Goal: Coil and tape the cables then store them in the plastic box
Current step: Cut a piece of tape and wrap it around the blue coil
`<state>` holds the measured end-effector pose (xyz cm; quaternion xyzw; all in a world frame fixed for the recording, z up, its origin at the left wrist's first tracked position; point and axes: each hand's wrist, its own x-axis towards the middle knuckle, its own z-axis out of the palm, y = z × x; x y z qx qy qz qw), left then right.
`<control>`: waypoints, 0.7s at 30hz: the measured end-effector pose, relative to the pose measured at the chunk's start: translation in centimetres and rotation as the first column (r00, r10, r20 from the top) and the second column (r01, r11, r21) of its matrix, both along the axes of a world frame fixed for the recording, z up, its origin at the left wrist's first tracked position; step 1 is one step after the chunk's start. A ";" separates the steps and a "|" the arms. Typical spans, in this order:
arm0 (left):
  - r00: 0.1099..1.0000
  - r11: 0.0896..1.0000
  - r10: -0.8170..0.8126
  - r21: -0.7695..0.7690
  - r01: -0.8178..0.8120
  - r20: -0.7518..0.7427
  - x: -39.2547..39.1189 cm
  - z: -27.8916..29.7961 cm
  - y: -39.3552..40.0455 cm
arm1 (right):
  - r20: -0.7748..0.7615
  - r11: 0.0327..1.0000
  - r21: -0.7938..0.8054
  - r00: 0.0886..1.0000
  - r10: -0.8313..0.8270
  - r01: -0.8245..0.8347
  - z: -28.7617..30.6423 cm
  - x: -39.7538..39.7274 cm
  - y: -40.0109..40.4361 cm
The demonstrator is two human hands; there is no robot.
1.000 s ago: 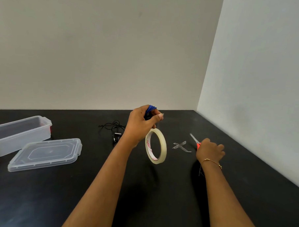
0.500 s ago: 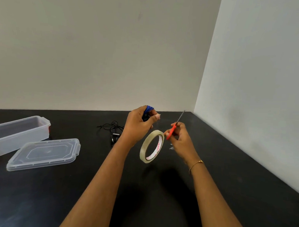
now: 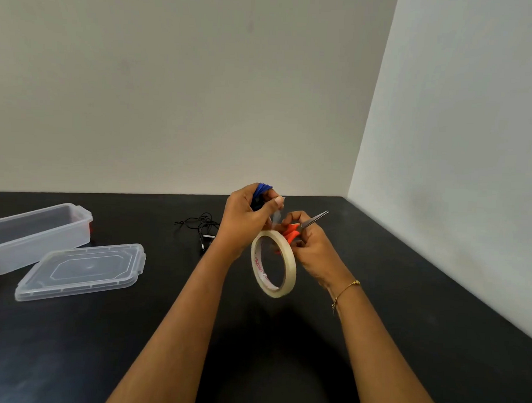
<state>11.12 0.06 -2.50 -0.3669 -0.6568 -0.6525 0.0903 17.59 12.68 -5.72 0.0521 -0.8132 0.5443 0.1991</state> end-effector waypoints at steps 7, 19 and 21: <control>1.000 1.000 0.025 0.012 -0.025 -0.010 0.0 0.1 0.1 | -0.097 0.987 0.056 0.984 -0.148 0.154 -0.5 -0.5 0.0; 0.981 0.969 0.195 0.158 -0.191 -0.008 0.3 0.2 0.6 | -0.149 0.891 0.286 0.935 -0.322 0.353 -2.6 -1.5 0.9; 0.976 0.968 0.214 0.141 -0.206 -0.047 0.3 -0.2 0.8 | -0.085 0.902 0.310 0.954 -0.287 0.299 -2.6 -1.6 0.6</control>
